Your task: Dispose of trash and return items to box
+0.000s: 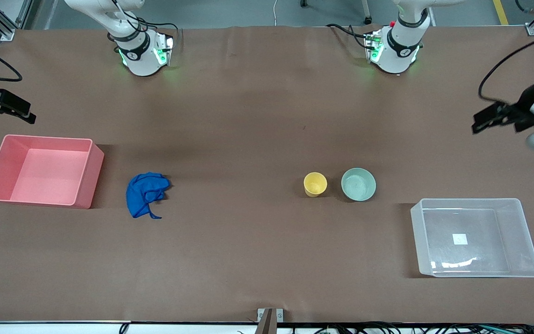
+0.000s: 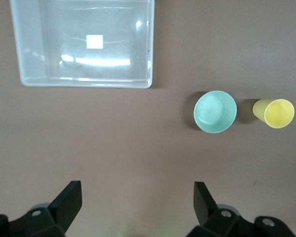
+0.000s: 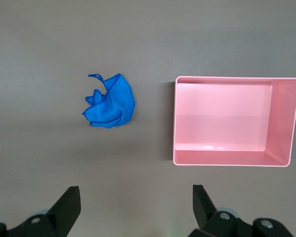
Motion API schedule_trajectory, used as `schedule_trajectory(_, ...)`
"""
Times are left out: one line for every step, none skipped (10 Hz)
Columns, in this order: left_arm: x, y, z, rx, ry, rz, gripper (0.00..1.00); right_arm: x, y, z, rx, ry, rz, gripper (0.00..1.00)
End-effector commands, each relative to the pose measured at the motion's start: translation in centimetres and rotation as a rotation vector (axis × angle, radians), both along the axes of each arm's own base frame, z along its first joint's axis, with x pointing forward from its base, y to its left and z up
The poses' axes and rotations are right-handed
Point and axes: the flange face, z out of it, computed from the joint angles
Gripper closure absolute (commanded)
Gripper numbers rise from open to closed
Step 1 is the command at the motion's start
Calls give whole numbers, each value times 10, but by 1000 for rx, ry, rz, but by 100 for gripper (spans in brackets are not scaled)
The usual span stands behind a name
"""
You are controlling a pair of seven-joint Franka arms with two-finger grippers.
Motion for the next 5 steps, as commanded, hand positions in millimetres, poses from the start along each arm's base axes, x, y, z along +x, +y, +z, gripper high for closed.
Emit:
schedule_trajectory(30, -35, -62, -15, 6, 52, 0, -5, -2, 1, 11, -9, 4, 0)
schedule_trajectory(29, -65, -88, -24, 5, 89, 0, -3, -2, 0, 11, -14, 4, 1)
schedule_trajectory(24, -98, -119, -26, -8, 139, 0, -2, -2, -1, 10, -21, 4, 1)
schedule_trajectory(24, -116, -152, -9, -34, 159, 0, 2, -1, -7, 9, -21, 7, 1)
schedule_trajectory(20, -117, -184, 26, -33, 159, 0, 5, 0, -17, 11, -25, 8, 1)
